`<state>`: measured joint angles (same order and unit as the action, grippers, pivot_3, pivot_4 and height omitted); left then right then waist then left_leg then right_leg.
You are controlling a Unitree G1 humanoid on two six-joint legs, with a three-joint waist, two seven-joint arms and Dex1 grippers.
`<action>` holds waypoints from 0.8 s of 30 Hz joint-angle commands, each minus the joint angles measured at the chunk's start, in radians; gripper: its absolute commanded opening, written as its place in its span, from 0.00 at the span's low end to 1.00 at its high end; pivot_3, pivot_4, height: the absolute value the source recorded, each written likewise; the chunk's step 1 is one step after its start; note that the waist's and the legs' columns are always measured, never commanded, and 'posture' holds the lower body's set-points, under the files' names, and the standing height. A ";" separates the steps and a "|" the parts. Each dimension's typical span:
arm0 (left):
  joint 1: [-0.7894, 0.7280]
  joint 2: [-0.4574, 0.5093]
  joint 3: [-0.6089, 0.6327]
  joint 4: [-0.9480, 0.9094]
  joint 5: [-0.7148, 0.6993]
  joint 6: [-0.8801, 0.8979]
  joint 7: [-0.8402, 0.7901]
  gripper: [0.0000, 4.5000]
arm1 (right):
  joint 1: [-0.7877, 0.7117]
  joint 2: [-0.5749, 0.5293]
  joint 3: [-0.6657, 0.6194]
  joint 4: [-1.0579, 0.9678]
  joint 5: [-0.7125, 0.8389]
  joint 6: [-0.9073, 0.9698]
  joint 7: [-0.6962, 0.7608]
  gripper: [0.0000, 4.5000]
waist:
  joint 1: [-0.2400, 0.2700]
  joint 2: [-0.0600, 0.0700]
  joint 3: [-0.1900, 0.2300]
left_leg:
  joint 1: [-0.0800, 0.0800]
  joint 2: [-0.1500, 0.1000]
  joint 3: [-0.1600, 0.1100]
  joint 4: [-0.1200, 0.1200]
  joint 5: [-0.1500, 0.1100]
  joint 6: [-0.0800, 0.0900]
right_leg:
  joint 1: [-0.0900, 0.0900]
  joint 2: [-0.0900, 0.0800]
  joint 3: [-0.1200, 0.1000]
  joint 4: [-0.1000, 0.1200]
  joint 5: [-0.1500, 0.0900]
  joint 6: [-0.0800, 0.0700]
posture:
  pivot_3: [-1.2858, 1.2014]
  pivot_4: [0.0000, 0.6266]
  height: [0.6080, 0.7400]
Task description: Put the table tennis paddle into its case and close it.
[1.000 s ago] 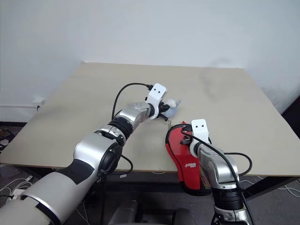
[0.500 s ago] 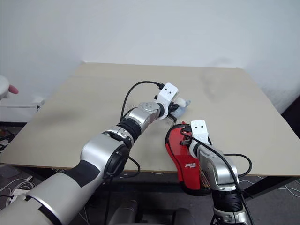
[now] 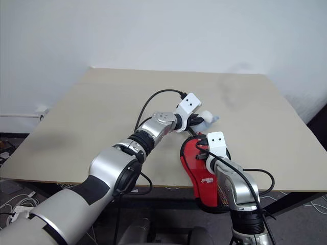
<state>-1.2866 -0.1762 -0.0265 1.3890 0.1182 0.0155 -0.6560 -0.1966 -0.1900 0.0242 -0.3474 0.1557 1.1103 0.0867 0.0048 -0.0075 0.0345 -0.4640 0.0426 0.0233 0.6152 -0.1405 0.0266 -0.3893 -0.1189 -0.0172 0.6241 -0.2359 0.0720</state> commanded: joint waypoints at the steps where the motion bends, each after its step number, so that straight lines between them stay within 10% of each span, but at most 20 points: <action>1: 0.006 -0.113 0.019 -0.056 -0.042 -0.017 -0.085 0.00 | 0.041 0.008 0.056 0.103 0.001 0.090 0.014 0.32 | 0.000 0.000 0.000 | 0.000 0.000 0.000 0.000 0.000 0.000 | 0.000 0.000 0.000 0.000 0.000 0.000 | 0.52 0.00 0.81; 5: 0.025 -0.093 0.005 -0.054 -0.034 0.002 -0.108 0.00 | 0.021 0.005 0.064 0.122 -0.001 0.079 0.024 0.32 | -0.002 0.000 0.000 | 0.000 0.000 0.000 0.000 0.000 0.000 | 0.000 0.000 0.000 0.000 0.000 0.000 | 0.52 0.00 0.81; 12: 0.038 -0.067 0.025 -0.060 -0.059 0.034 -0.169 0.53 | 0.003 0.002 0.077 0.147 -0.004 0.069 0.037 0.32 | -0.007 0.000 -0.001 | 0.001 0.001 -0.001 0.000 0.000 0.000 | 0.000 0.001 0.000 0.001 0.000 0.000 | 0.52 0.00 0.81; 24: 0.003 0.033 0.092 -0.098 -0.145 0.098 -0.322 0.53 | -0.004 -0.100 0.169 0.072 0.016 0.089 0.131 0.32 | -0.008 0.001 -0.005 | 0.001 0.001 -0.001 0.000 0.000 0.000 | 0.000 0.001 0.000 0.000 0.000 0.000 | 0.52 0.00 0.81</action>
<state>-1.2545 -0.1485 0.0492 1.3413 0.0025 0.1098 -0.9438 -0.2469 -0.2899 0.1135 -0.3232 0.1522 1.1259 0.1753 -0.0036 -0.0064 0.0300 -0.4633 0.0434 0.0222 0.6154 -0.1405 0.0266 -0.3894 -0.1176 -0.0167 0.6246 -0.2361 0.0719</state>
